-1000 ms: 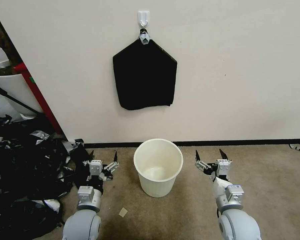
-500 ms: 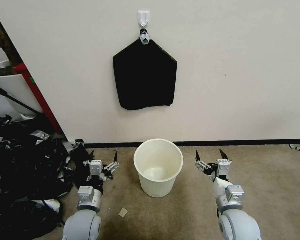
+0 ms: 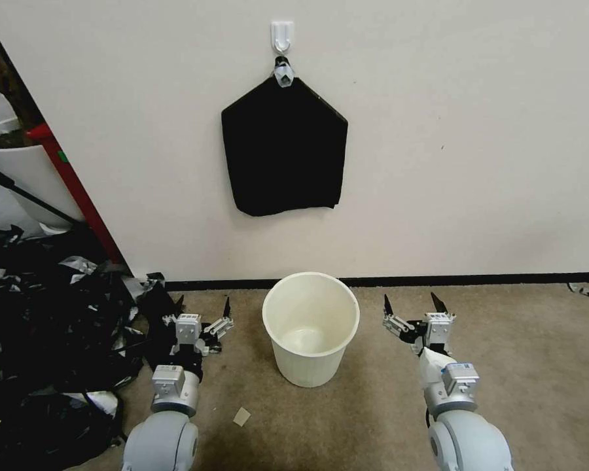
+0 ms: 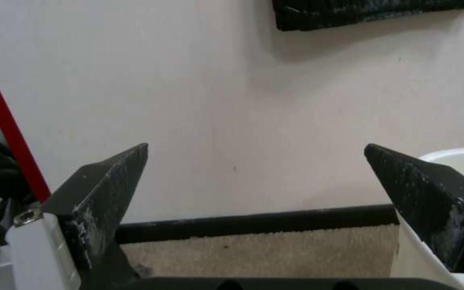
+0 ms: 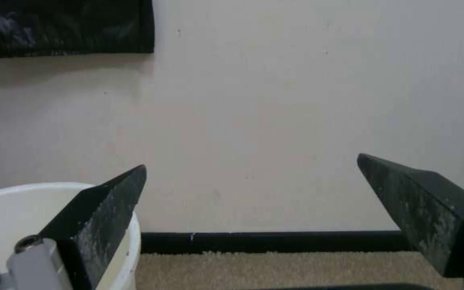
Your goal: Place a trash bag onto the trash bin.
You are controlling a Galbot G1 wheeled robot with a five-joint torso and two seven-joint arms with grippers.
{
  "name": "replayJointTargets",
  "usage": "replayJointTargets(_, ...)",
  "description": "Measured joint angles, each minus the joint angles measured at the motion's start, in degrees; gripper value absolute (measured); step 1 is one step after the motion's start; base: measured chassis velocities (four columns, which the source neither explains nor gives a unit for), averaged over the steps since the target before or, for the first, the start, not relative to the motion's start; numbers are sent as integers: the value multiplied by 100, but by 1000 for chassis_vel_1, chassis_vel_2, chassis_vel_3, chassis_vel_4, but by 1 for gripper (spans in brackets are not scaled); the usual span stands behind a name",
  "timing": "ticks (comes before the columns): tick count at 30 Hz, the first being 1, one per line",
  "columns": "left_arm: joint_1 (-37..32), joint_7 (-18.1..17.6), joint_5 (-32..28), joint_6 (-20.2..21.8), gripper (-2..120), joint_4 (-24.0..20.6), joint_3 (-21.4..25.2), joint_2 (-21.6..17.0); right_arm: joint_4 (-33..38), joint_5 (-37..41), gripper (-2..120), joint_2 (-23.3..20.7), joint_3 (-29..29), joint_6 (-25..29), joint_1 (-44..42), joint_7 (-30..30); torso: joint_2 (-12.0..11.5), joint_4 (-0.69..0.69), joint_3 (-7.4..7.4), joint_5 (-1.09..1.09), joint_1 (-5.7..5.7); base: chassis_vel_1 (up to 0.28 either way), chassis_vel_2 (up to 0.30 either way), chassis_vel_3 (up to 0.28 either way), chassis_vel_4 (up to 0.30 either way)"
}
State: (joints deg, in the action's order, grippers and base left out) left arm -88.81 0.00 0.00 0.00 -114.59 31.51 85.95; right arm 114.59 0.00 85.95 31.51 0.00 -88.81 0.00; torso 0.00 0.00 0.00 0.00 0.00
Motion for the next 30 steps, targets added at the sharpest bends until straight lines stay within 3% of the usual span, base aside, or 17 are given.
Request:
replayJointTargets(21, -6, -53, -28, -37, 100, 0, -49, -2, 0, 0, 100, -15, -2, 27, -7, 39, 0, 0, 0, 0, 0, 0, 0, 0, 0)
replayJointTargets(23, -28, -252, -157, -233, 100, 0, -236, -17, 3, 4, 100, -81, -17, 171, -50, 204, 0, 2, 0, 2, 0, 0, 0, 0, 0)
replayJointTargets(25, -79, -640, -403, -617, 100, 13, -629, -44, 32, 17, 100, -220, -49, 451, -139, 522, 0, 1, 0, 0, 0, 0, 0, 0, 0)
replayJointTargets(26, -131, -1023, -644, -992, 100, 24, -1006, -70, 58, 35, 100, -359, -78, 737, -227, 843, 0, 0, 0, 1, 0, 0, 0, 0, 0)
replayJointTargets(30, -140, -1143, -747, -1345, 100, 105, -1211, -100, 102, 58, 100, -570, -127, 1177, -369, 1338, 0, 0, 0, 1, 0, 0, 0, 0, 0)
